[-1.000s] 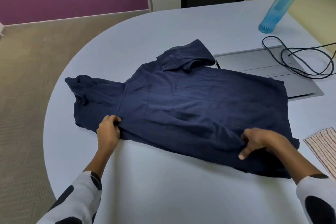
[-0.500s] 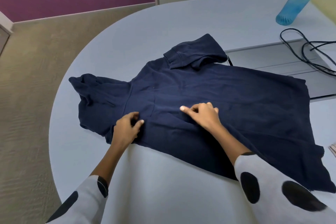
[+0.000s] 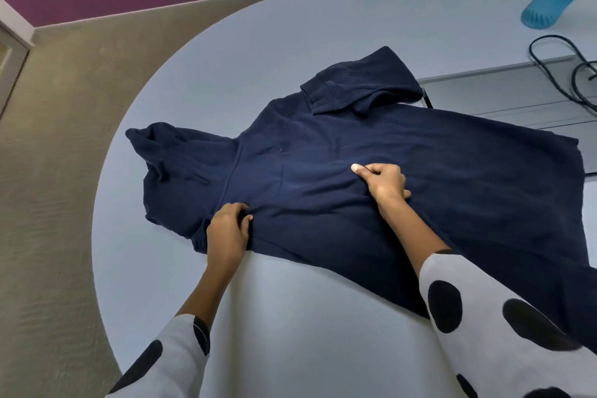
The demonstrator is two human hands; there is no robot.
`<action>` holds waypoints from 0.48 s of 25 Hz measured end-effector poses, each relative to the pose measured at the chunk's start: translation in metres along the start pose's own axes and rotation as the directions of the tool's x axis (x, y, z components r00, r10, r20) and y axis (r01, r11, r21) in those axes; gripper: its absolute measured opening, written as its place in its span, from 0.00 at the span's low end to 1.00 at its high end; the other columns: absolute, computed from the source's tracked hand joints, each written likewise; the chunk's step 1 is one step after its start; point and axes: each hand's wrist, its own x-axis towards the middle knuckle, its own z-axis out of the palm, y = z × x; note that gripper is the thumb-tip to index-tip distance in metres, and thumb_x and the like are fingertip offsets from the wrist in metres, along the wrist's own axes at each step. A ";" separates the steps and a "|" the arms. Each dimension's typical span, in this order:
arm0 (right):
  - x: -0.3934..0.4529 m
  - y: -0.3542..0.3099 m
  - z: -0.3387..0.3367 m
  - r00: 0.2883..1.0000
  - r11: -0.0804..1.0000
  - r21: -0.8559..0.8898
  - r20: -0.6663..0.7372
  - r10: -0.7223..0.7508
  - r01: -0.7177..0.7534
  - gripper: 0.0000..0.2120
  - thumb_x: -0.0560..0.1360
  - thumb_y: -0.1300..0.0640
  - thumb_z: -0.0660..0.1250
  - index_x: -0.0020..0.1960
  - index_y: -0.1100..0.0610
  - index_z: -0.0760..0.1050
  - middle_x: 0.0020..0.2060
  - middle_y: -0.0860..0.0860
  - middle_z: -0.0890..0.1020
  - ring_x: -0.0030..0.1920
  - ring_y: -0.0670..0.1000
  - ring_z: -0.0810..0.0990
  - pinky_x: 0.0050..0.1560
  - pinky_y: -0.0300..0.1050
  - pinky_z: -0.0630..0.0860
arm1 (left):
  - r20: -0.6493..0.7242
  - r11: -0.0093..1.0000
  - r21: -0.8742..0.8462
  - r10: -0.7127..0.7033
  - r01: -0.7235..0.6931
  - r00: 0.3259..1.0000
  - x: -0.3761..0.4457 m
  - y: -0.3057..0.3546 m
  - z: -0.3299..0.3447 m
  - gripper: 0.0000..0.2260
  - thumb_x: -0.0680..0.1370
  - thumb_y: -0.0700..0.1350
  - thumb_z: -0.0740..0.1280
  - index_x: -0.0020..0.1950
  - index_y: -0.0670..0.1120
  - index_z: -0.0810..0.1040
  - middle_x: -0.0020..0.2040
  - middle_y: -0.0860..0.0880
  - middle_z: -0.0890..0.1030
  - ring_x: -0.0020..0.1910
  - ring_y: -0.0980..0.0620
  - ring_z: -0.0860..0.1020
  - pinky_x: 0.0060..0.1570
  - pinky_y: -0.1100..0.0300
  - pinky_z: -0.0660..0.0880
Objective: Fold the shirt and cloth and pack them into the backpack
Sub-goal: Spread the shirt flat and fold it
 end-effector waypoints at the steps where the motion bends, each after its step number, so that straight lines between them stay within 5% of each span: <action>1: -0.001 -0.001 -0.004 1.000 1.000 0.010 0.023 -0.006 0.006 0.14 0.71 0.40 0.69 0.38 0.51 0.78 0.38 0.45 0.79 0.56 0.52 0.75 0.64 0.56 0.57 | -0.002 0.998 0.045 0.034 -0.033 0.999 -0.002 0.003 0.000 0.08 0.78 0.39 0.64 0.56 0.40 0.76 0.56 0.43 0.77 0.49 0.44 0.77 0.45 0.58 0.71; 4: -0.004 0.002 -0.015 0.992 1.000 -0.015 0.125 -0.014 0.016 0.16 0.68 0.42 0.73 0.52 0.46 0.77 0.43 0.44 0.78 0.53 0.48 0.73 0.66 0.55 0.58 | 0.007 0.959 0.169 0.230 -0.228 0.973 -0.016 0.010 0.005 0.10 0.78 0.43 0.66 0.58 0.42 0.74 0.62 0.41 0.70 0.50 0.42 0.75 0.39 0.55 0.73; 6: -0.004 0.002 -0.018 0.994 0.999 0.000 0.094 -0.047 0.047 0.20 0.68 0.47 0.75 0.57 0.47 0.75 0.46 0.46 0.78 0.55 0.49 0.73 0.65 0.52 0.58 | 0.141 0.874 0.298 0.358 -0.384 0.923 -0.025 0.005 0.012 0.18 0.78 0.56 0.62 0.65 0.50 0.74 0.69 0.39 0.68 0.61 0.38 0.73 0.47 0.50 0.75; 9: -0.005 0.001 -0.022 0.989 0.989 0.013 -0.008 -0.146 0.146 0.16 0.74 0.50 0.70 0.60 0.48 0.74 0.47 0.46 0.83 0.61 0.49 0.72 0.60 0.47 0.56 | 0.344 0.806 0.413 0.294 -0.425 0.892 -0.025 -0.006 0.017 0.29 0.78 0.67 0.44 0.72 0.56 0.66 0.74 0.42 0.66 0.70 0.38 0.68 0.53 0.45 0.75; 12: -0.021 0.015 -0.031 0.960 0.958 -0.073 0.038 -0.277 0.279 0.15 0.76 0.49 0.66 0.62 0.48 0.74 0.53 0.45 0.83 0.62 0.47 0.73 0.58 0.45 0.55 | 0.439 0.842 0.374 0.209 -0.389 0.874 -0.020 -0.006 0.015 0.35 0.75 0.71 0.40 0.75 0.55 0.63 0.77 0.43 0.58 0.73 0.36 0.62 0.60 0.41 0.71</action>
